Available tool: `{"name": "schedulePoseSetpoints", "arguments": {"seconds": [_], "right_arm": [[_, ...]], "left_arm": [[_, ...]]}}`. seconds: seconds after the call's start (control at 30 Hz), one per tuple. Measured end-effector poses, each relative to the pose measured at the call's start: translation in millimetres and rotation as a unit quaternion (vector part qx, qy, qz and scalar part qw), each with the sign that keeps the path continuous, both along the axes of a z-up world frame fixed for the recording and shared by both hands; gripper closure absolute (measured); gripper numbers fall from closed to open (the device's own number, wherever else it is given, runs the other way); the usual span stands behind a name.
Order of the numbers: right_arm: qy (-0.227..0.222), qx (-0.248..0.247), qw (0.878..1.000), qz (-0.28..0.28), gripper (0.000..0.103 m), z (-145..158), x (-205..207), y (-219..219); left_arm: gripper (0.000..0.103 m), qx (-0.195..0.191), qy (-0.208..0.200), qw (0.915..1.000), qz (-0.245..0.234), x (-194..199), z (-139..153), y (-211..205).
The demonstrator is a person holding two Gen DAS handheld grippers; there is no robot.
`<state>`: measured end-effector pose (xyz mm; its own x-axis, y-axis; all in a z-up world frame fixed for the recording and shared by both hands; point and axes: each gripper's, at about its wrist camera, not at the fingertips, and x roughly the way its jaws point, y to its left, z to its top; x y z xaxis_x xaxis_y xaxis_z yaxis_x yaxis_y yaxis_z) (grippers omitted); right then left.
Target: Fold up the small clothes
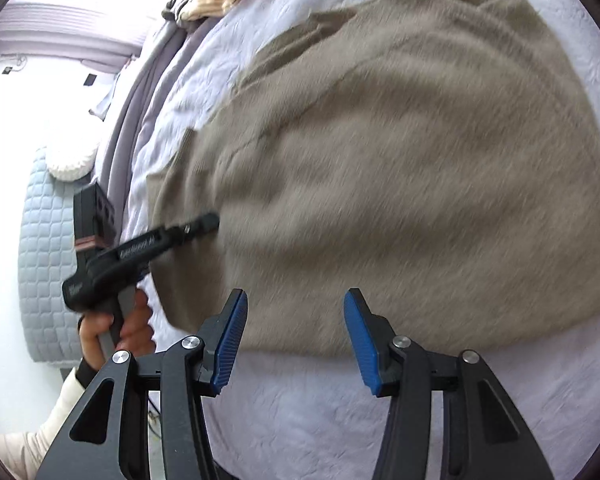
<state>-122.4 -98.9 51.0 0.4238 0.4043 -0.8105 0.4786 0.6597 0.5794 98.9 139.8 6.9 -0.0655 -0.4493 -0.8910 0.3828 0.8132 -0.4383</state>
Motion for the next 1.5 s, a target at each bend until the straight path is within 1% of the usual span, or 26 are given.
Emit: {"name": "schedulePoseSetpoints", "arguments": {"seconds": [0.03, 0.2, 0.23, 0.27, 0.3, 0.33, 0.43, 0.53, 0.6, 0.67, 0.73, 0.83, 0.93, 0.97, 1.0, 1.07, 1.1, 1.17, 1.2, 1.23, 1.27, 1.3, 1.37, 1.4, 1.43, 1.5], "right_arm": [[0.001, -0.006, 1.000, 0.000, 0.048, 0.1, -3.1, -3.6], [-0.001, -0.024, 1.000, 0.002, 0.048, 0.5, 11.1, -7.9], [-0.004, -0.030, 1.000, 0.000, 0.051, 1.2, 13.5, -11.1], [-0.007, -0.035, 0.999, -0.001, 0.067, 1.5, 17.3, -11.9], [-0.013, -0.041, 0.999, 0.000, 0.078, 2.7, 20.7, -13.4], [-0.016, -0.052, 0.999, 0.004, 0.094, 3.3, 25.7, -13.9], [-0.015, -0.091, 0.996, 0.018, 0.095, 2.5, 37.5, -15.5], [-0.002, -0.110, 0.993, 0.032, 0.096, -10.1, 46.0, -17.4], [0.020, -0.112, 0.993, 0.043, 0.097, -30.3, 49.2, -18.2], [0.018, -0.105, 0.994, 0.039, 0.098, -40.2, 46.8, -20.4], [0.007, -0.095, 0.995, 0.037, 0.098, -39.9, 43.7, -23.6], [-0.009, -0.065, 0.997, 0.038, 0.098, -38.7, 35.4, -34.0], [-0.024, -0.036, 0.999, 0.021, 0.097, -32.1, 21.4, -51.1], [-0.032, -0.032, 0.999, 0.012, 0.095, -28.0, 14.8, -58.2], [-0.040, -0.027, 0.999, 0.002, 0.095, -23.8, 7.3, -66.1], [-0.058, -0.014, 0.998, -0.028, 0.095, -17.1, -11.8, -85.0], [-0.066, -0.005, 0.997, -0.050, 0.095, -15.1, -25.7, -99.4], [-0.071, 0.011, 0.995, -0.073, 0.093, -17.4, -43.8, -116.8], [-0.072, 0.021, 0.994, -0.083, 0.092, -20.8, -53.0, -126.0], [-0.069, 0.030, 0.993, -0.094, 0.092, -26.2, -62.3, -134.7], [-0.065, 0.037, 0.992, -0.100, 0.092, -30.1, -68.5, -141.6], [-0.064, 0.048, 0.991, -0.105, 0.092, -35.2, -74.2, -146.4], [-0.072, 0.075, 0.988, -0.117, 0.091, -44.2, -85.8, -156.1], [-0.077, 0.086, 0.986, -0.124, 0.091, -46.3, -88.6, -159.5], [-0.083, 0.098, 0.983, -0.133, 0.091, -49.3, -92.4, -161.8], [-0.091, 0.117, 0.977, -0.151, 0.088, -53.5, -97.4, -163.8]], "left_arm": [[0.078, 0.002, -0.001, 1.0000, 0.000, -0.6, 0.3, 0.6], [0.078, 0.009, -0.006, 0.9999, -0.002, -1.6, 0.5, -3.3], [0.078, 0.011, -0.007, 0.9999, -0.002, -1.8, 0.5, -3.6], [0.078, 0.012, -0.008, 0.9999, -0.001, -1.8, 0.7, -3.7], [0.078, 0.014, -0.010, 0.9999, -0.001, -2.2, 0.5, -9.2], [0.078, 0.015, -0.013, 0.9998, -0.002, -3.3, 1.1, -10.1], [0.079, 0.028, -0.033, 0.9990, -0.010, -7.3, 4.5, -18.8], [0.083, 0.036, -0.055, 0.9977, -0.018, -12.2, 12.2, -25.4], [0.084, 0.028, -0.058, 0.9978, -0.017, -14.1, 21.5, -27.8], [0.084, 0.013, -0.066, 0.9976, -0.019, -18.2, 39.0, -33.6], [0.084, -0.004, -0.085, 0.9958, -0.035, -25.4, 62.7, -47.1], [0.084, -0.032, -0.115, 0.9906, -0.066, -38.4, 99.1, -82.1], [0.084, -0.047, -0.134, 0.9847, -0.102, -52.5, 120.6, -125.4], [0.084, -0.052, -0.139, 0.9820, -0.117, -58.8, 124.5, -141.4], [0.084, -0.053, -0.145, 0.9791, -0.132, -67.2, 125.5, -161.3], [0.084, -0.046, -0.141, 0.9767, -0.155, -80.9, 119.7, -194.0], [0.084, -0.042, -0.137, 0.9756, -0.166, -88.2, 113.2, -209.6], [0.083, -0.023, -0.139, 0.9723, -0.187, -108.2, 96.0, -239.6], [0.080, -0.007, -0.142, 0.9711, -0.192, -116.7, 87.0, -251.0], [0.067, 0.004, -0.144, 0.9696, -0.198, -124.2, 77.9, -261.4], [0.058, 0.005, -0.140, 0.9691, -0.203, -130.5, 71.4, -268.5], [0.047, -0.002, -0.137, 0.9695, -0.203, -134.9, 70.6, -272.3], [0.044, -0.028, -0.138, 0.9683, -0.206, -144.1, 77.0, -272.0], [0.034, -0.044, -0.138, 0.9665, -0.212, -146.1, 81.6, -270.7], [0.026, -0.057, -0.139, 0.9649, -0.215, -148.0, 87.0, -271.4], [0.026, -0.083, -0.157, 0.9596, -0.218, -151.2, 102.7, -263.2]]}}
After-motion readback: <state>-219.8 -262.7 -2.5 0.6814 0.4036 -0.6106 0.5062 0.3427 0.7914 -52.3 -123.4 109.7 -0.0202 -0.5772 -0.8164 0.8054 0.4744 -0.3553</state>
